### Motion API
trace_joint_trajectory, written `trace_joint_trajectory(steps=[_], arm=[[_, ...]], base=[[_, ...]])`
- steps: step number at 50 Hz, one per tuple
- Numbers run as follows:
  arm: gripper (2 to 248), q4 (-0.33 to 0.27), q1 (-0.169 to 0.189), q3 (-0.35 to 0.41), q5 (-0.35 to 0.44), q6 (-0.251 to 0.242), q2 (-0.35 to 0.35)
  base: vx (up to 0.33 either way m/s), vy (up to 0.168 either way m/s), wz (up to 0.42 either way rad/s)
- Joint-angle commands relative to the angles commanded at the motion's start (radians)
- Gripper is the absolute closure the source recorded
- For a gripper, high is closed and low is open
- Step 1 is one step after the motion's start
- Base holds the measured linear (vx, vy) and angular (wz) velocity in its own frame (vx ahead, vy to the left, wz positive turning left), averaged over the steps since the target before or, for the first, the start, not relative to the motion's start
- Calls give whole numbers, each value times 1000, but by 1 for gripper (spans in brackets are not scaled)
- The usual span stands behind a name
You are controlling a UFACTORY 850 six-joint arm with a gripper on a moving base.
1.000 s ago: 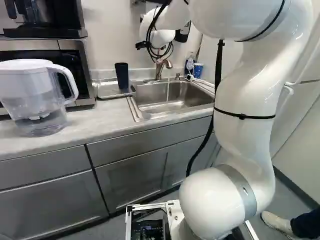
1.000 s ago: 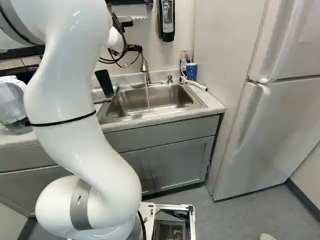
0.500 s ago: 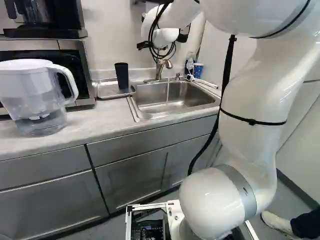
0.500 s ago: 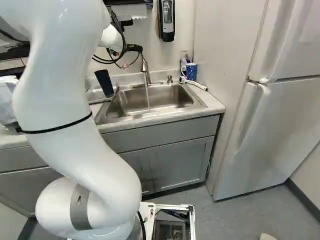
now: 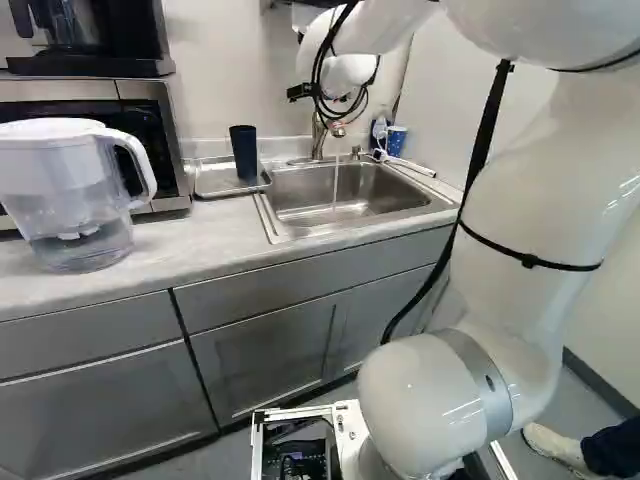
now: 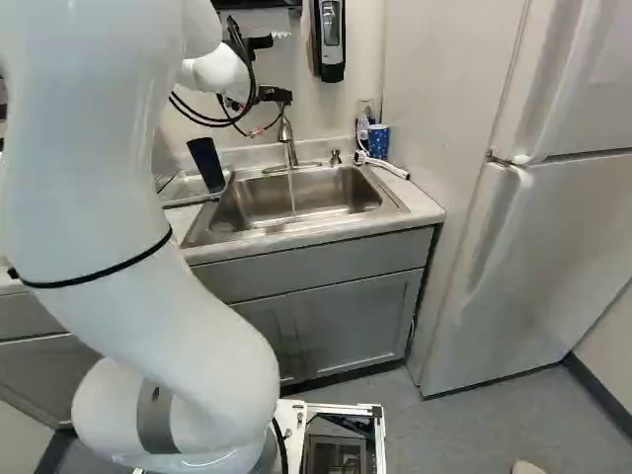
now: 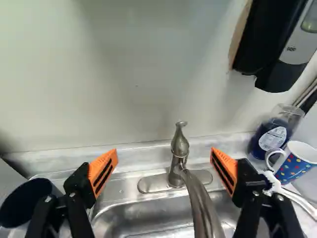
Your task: Rinse the cup and place it in the tray
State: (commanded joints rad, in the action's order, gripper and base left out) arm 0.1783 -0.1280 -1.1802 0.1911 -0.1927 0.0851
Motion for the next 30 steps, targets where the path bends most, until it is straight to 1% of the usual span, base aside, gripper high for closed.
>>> trace_joint_trajectory(steps=[15,24,30], arm=[[3,0,29,70,-19,0,-69],[3,0,44,115,-58,0,-114],[3,0,55,146,-98,0,-145]], base=[[0,0,0],[0,0,0],[0,0,0]])
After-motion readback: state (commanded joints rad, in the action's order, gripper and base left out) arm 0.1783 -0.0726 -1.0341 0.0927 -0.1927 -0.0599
